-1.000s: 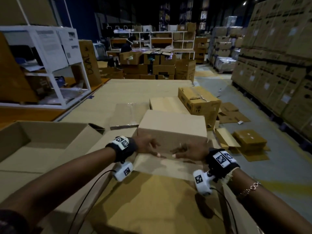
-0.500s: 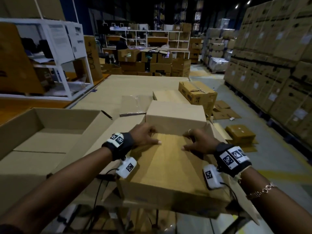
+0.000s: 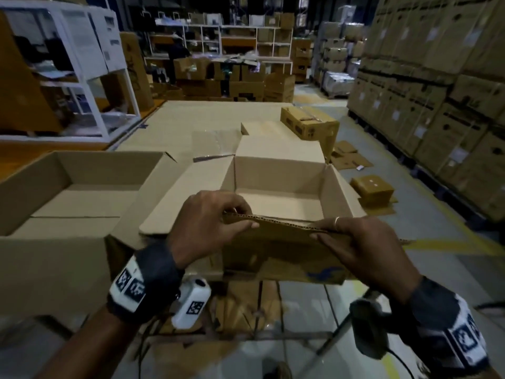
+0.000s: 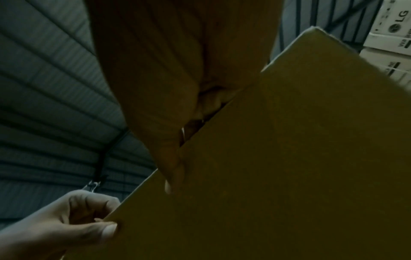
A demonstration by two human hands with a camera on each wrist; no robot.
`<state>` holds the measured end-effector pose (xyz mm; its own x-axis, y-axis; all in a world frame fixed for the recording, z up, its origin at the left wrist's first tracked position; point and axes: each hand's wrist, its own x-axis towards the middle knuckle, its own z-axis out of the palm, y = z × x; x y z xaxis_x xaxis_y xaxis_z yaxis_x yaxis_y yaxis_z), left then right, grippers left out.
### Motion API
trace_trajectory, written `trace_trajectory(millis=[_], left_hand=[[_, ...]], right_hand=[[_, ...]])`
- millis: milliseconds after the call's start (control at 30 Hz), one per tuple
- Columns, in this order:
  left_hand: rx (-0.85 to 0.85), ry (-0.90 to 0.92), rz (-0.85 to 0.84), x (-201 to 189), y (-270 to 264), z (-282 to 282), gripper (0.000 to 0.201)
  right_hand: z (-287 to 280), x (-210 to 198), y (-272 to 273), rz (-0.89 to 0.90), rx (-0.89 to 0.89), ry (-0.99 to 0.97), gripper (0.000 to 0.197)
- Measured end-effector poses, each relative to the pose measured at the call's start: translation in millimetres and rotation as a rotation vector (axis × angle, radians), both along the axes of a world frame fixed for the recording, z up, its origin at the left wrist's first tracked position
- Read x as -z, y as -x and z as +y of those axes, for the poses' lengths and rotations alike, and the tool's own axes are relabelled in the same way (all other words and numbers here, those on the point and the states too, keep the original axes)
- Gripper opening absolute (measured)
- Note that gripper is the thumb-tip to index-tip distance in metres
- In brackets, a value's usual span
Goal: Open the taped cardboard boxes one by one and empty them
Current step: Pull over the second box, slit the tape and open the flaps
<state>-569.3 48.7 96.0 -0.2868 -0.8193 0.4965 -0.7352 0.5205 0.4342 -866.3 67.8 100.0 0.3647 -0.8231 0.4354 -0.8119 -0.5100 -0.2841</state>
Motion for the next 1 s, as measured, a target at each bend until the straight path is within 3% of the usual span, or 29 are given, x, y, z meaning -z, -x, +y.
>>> trace_trajectory(millis=[133, 267, 400, 500, 600, 800, 900, 1000], left_hand=[[0.027, -0.066, 0.029, 39.5, -1.4, 46.7, 0.019], [0.04, -0.083, -0.013, 97.5, 7.0, 74.0, 0.034], [-0.011, -0.11, -0.092, 144.9, 16.7, 83.6, 0.05], [0.008, -0.169, -0.277, 168.9, 15.4, 79.9, 0.063], [0.108, -0.192, -0.393, 184.2, 11.8, 67.1, 0.065], [0.0, -0.058, -0.145, 163.4, 27.9, -8.3, 0.051], [-0.034, -0.09, -0.03, 159.4, 44.4, -45.0, 0.042], [-0.113, -0.115, 0.071, 161.5, 59.3, -62.8, 0.038]], right_hand=[[33.4, 50.4, 3.4, 0.011, -0.104, -0.056, 0.03], [51.9, 116.7, 8.0, -0.131, -0.18, -0.202, 0.052], [48.8, 162.7, 4.8, 0.027, -0.261, -0.182, 0.068], [40.9, 186.3, 3.1, 0.082, -0.274, -0.238, 0.071], [26.5, 200.7, 3.0, -0.015, -0.267, -0.281, 0.067], [-38.3, 194.8, -14.4, -0.127, -0.114, -0.115, 0.06], [-62.1, 175.5, -30.2, -0.234, -0.027, -0.099, 0.043], [-80.2, 169.7, -38.7, -0.231, 0.009, -0.107, 0.029]])
